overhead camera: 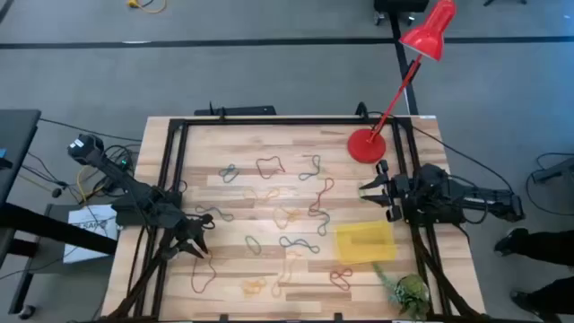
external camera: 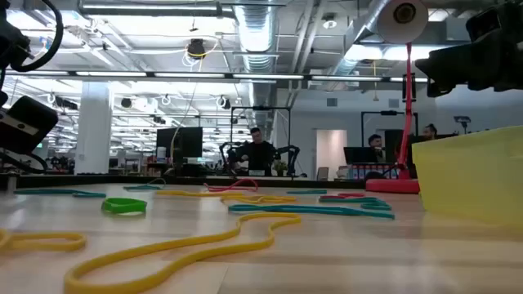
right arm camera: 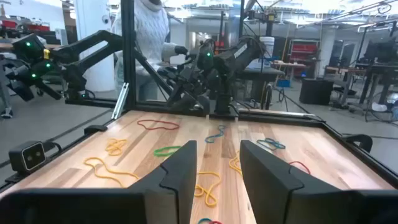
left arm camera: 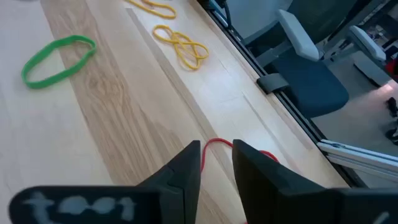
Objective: Pick and place items into bin
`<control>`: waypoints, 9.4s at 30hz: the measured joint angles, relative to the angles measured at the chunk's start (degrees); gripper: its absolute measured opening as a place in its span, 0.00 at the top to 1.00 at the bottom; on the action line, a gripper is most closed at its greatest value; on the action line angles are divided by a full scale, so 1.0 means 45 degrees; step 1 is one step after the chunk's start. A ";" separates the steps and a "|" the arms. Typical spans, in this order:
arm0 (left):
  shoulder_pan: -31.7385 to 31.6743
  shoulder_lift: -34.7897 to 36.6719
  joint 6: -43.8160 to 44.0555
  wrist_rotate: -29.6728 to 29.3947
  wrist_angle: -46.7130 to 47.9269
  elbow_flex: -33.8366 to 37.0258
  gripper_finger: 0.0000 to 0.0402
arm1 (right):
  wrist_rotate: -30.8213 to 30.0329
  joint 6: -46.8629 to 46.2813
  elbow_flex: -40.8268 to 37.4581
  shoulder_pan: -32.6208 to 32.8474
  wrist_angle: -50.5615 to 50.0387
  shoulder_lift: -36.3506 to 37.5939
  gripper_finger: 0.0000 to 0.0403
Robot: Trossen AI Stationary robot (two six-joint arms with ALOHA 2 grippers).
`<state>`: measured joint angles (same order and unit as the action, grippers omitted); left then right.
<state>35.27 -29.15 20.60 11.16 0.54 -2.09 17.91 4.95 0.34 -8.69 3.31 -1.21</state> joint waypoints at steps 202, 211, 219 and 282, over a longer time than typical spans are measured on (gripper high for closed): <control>-1.3479 -0.7970 0.1145 -0.2519 0.9623 -0.9598 0.80 | -0.2419 -0.8320 1.4503 -0.1357 -0.8937 -1.4594 0.71; -1.4696 -0.8561 0.0249 -0.2123 0.5949 -0.7588 0.80 | -0.2379 -0.8325 1.4484 -0.1348 -0.8864 -1.5008 0.71; -1.5060 -1.0742 -0.0359 -0.0990 0.4889 -0.6999 0.80 | -0.2438 -0.8325 1.4484 -0.1342 -0.8317 -1.5008 0.71; -1.5180 -0.8570 -0.0109 0.2767 0.4122 -1.0125 1.00 | -0.3333 -0.6868 1.4484 -0.0916 -0.6014 -1.5008 0.71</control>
<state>-33.05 -67.71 20.11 23.61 19.08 -47.65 2.91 -25.95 65.52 -12.81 -23.75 -68.75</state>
